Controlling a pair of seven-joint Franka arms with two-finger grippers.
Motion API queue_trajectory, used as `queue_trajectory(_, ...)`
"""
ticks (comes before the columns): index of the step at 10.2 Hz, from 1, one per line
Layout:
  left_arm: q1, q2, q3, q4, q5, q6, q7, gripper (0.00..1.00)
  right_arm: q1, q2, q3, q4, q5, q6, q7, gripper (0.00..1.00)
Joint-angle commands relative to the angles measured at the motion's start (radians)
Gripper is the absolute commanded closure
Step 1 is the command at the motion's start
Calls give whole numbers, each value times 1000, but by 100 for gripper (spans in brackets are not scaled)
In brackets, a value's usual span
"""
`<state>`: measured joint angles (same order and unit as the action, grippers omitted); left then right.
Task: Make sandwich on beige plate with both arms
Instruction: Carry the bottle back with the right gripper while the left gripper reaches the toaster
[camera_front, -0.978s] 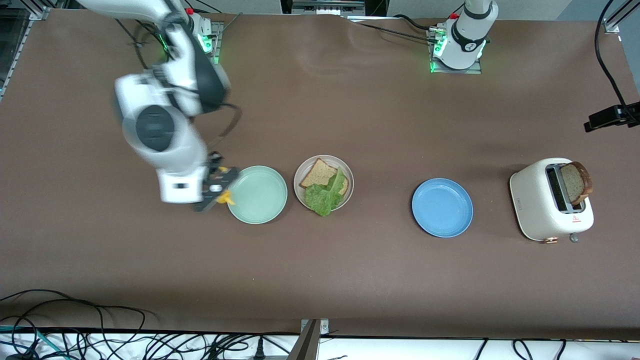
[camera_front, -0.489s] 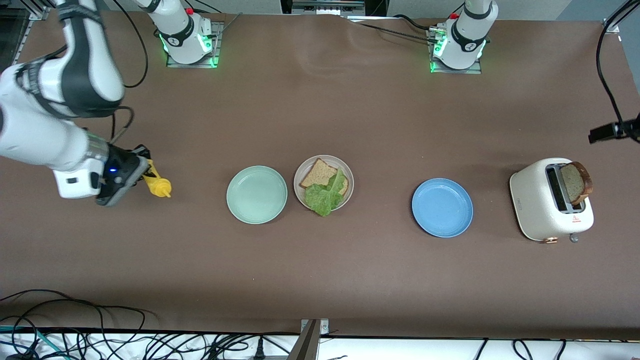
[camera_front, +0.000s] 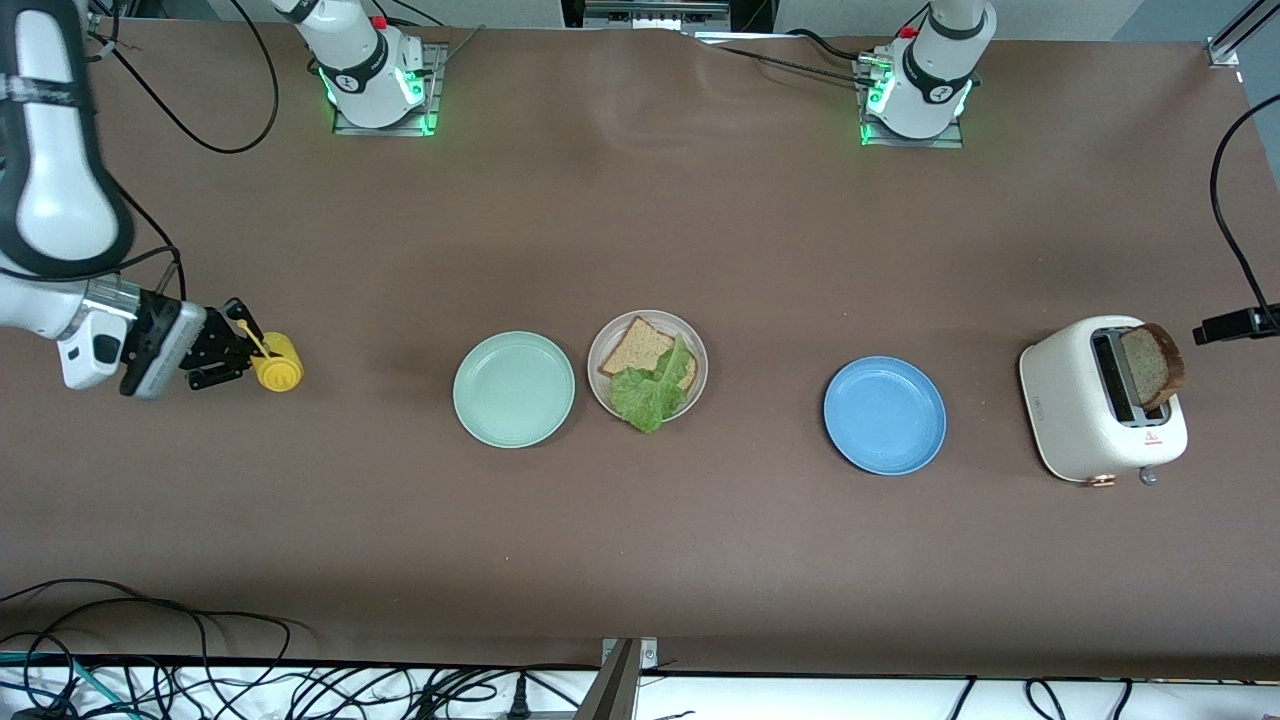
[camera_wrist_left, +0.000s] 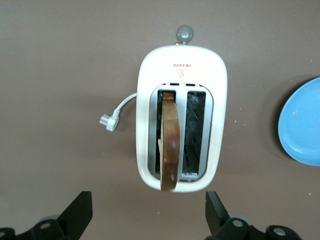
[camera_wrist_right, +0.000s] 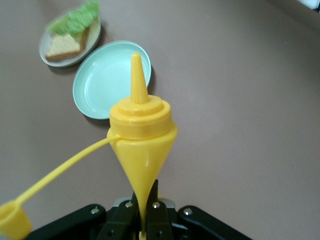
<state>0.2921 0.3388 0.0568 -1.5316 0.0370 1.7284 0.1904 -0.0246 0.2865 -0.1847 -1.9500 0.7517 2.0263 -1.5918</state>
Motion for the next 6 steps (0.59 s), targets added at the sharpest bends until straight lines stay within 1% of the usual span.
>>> queue_trajectory(1, 6, 75, -6, 44, -35, 13, 11, 0, -34, -6, -27, -94, 200, 3, -277, 100)
queue_trajectory(2, -2, 94, -8, 44, -37, 14, 8, 0, -37, 2, -50, -127, 303, -32, -421, 100)
queue_trajectory(3, -4, 107, -8, 44, -37, 14, 7, 0, -37, 19, -79, -141, 367, -90, -544, 100)
queue_trajectory(4, -4, 111, -8, 44, -35, 19, 4, 0, -37, 43, -113, -148, 405, -141, -668, 100)
queue_trajectory(5, -2, 123, -8, 44, -34, 40, 7, 0, -38, 63, -136, -153, 425, -211, -729, 100)
queue_trajectory(6, 1, 128, -8, 42, -31, 60, 7, 0, -40, 78, -159, -153, 423, -259, -773, 100)
